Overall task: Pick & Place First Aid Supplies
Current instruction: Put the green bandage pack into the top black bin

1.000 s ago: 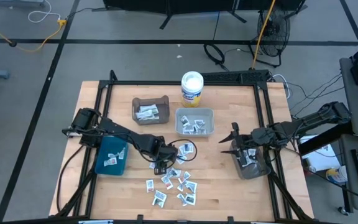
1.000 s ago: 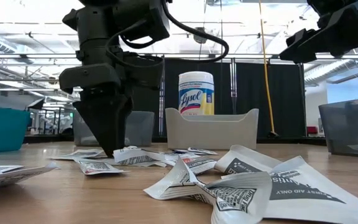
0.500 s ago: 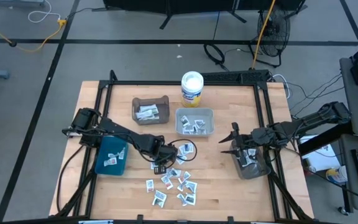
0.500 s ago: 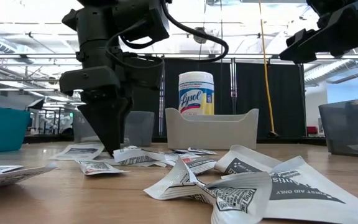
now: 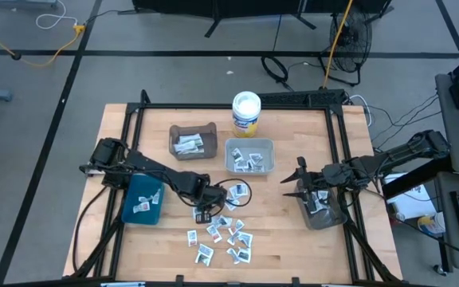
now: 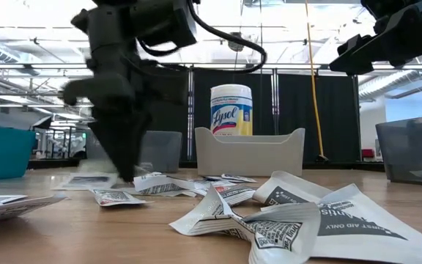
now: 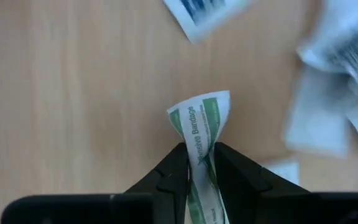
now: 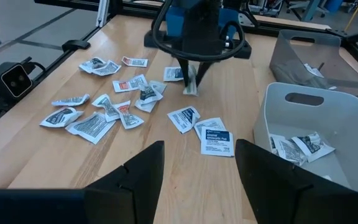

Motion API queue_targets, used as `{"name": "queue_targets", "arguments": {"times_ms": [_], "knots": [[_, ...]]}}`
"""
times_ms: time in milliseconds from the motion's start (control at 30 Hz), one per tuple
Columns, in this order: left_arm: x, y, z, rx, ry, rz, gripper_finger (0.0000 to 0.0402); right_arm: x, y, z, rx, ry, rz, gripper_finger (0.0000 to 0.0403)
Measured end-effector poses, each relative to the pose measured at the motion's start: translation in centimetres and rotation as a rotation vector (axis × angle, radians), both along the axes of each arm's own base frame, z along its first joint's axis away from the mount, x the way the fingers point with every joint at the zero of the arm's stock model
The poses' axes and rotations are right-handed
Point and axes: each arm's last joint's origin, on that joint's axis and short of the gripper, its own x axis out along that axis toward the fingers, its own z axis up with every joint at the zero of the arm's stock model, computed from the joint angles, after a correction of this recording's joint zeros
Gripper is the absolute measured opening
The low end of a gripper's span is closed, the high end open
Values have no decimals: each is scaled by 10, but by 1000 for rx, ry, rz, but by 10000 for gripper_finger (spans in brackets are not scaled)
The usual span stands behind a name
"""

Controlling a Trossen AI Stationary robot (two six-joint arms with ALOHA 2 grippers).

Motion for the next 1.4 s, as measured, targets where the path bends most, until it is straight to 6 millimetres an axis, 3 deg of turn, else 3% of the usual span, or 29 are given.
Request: {"name": "queue_targets", "arguments": {"times_ms": [367,700,1067,1400], "knots": [[-16,11,59,93,-166,10,55,0,0,0,0,0,0,192],[-37,54,94,270,-179,60,25,0,0,0,0,0,0,192],[-53,119,105,451,-74,127,8,0,0,0,6,1,-2,192],[-64,162,102,381,-9,107,41,0,0,0,4,1,-2,192]]}}
